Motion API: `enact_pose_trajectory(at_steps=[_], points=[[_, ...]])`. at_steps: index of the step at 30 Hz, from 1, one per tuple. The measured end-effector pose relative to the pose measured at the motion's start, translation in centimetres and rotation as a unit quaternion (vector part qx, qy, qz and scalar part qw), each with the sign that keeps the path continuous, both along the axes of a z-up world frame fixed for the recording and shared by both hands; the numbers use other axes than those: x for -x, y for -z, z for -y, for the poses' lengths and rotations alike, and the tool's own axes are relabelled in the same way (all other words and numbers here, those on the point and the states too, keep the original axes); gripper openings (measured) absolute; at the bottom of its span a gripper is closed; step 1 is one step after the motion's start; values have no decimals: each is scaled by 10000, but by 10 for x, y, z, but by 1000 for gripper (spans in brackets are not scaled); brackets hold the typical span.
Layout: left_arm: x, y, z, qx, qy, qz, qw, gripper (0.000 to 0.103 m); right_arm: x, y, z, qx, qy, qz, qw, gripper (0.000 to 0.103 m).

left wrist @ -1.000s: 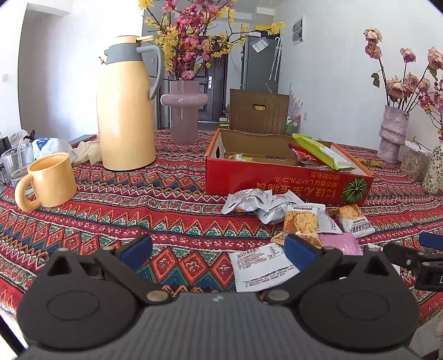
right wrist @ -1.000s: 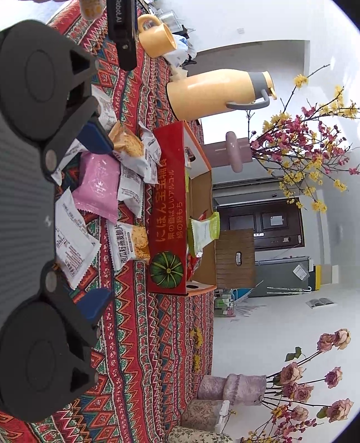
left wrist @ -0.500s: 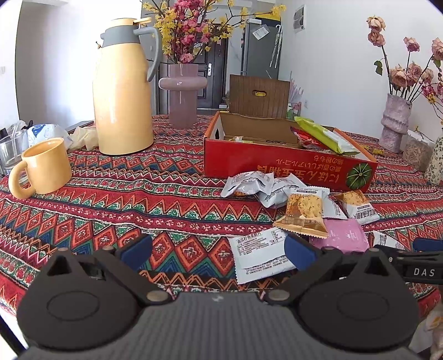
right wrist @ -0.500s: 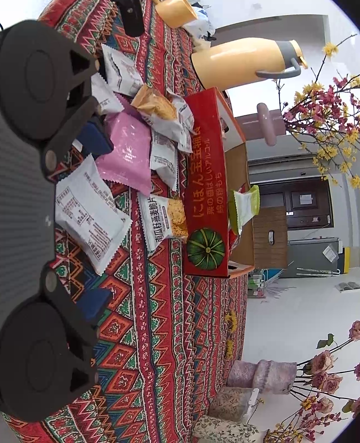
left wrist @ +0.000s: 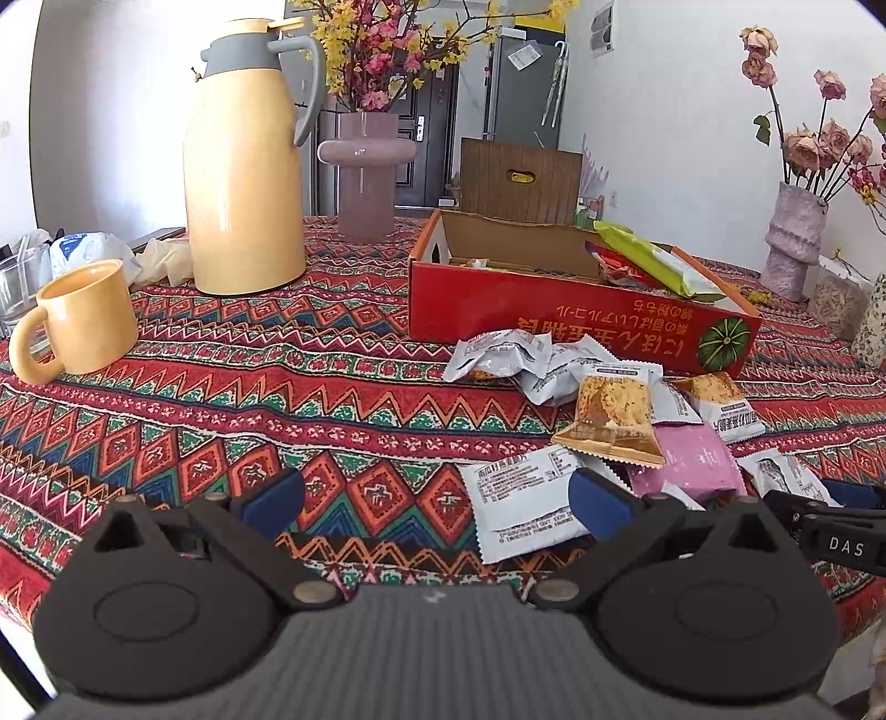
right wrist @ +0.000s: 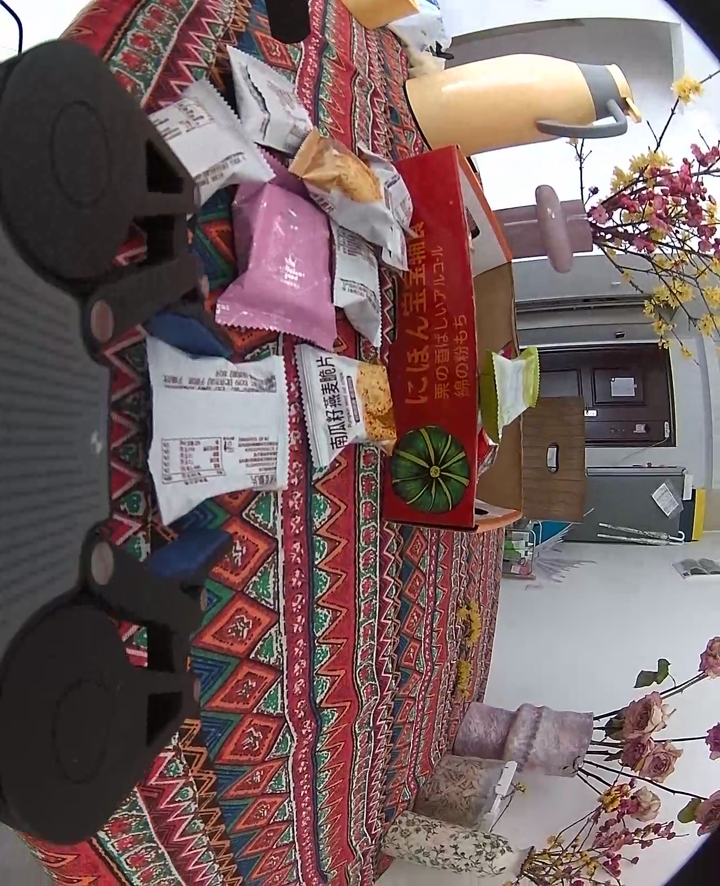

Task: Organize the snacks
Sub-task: 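Grasp a white packet with the right gripper while the left gripper grasps another white packet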

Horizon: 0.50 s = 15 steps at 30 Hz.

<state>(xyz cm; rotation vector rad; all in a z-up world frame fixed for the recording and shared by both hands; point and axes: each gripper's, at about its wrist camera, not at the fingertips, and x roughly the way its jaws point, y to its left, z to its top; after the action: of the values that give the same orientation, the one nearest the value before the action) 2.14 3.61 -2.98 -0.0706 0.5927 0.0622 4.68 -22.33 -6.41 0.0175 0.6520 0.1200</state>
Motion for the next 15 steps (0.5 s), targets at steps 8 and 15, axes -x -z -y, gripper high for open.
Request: enact_pose_trajectory(at_steps=[8,15], points=[[2,0,4,-22,34,-1,10000,103,3,1,3,12,-172,111,9998,57],[3,1,11,-13,179,-68,9998,103,9,-2,9,-171,-246,185,9994,43]])
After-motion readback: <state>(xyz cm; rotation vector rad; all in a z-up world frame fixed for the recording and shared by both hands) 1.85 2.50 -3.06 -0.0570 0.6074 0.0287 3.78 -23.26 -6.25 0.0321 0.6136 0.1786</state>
